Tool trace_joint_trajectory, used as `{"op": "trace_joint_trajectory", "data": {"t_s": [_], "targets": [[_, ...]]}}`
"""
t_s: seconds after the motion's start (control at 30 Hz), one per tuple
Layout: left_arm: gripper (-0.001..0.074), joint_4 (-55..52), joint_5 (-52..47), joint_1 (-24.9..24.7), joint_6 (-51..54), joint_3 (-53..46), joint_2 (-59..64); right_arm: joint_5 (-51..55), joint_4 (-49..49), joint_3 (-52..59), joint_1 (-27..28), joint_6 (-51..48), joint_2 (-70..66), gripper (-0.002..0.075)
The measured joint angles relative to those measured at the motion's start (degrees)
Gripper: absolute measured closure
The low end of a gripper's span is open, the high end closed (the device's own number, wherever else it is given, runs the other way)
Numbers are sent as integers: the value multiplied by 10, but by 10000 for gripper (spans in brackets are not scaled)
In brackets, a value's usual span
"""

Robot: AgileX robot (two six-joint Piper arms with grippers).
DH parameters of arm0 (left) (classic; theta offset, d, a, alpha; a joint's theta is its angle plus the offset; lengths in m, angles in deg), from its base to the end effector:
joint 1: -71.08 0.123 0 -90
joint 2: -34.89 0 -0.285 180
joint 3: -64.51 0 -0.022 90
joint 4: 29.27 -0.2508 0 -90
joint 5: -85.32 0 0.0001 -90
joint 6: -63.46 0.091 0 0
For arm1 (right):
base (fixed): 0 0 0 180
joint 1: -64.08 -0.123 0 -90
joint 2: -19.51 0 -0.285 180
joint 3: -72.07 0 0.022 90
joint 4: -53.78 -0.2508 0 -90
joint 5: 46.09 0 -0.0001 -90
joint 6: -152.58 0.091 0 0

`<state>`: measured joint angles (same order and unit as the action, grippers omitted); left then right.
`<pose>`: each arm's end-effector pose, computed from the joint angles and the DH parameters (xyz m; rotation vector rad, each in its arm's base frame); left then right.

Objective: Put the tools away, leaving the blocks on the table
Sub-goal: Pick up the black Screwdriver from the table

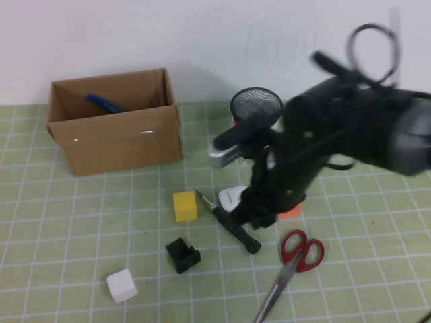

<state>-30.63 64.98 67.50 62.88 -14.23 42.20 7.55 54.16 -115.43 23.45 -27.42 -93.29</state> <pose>0.0532 -0.0026 0.1727 0.0635 1.8558 -0.0273 0.2969 0.2541 0.2558 -0.9724 2.6148 0.1721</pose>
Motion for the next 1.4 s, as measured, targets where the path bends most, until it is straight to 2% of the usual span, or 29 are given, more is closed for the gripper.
{"op": "trace_joint_trajectory", "data": {"t_s": [0.17,0.5,0.97,1.07,1.13,1.2,1.3,1.4], "targets": [[738,0,0,0,0,0,0,50,-4,-73,-5,0,-72,348],[738,0,0,0,0,0,0,71,-4,-171,-5,-25,-159,346],[738,0,0,0,0,0,0,46,-14,-190,-4,-38,-205,352],[738,0,0,0,0,0,0,38,-14,-190,-4,-39,-207,396],[738,0,0,0,0,0,0,38,-14,-190,-3,-39,-209,466],[738,0,0,0,0,0,0,39,-15,-187,-6,-37,-237,579],[738,0,0,0,0,0,0,36,-16,-170,-1,-9,-182,734],[738,0,0,0,0,0,0,10,-15,-123,3,0,-129,731]]}}
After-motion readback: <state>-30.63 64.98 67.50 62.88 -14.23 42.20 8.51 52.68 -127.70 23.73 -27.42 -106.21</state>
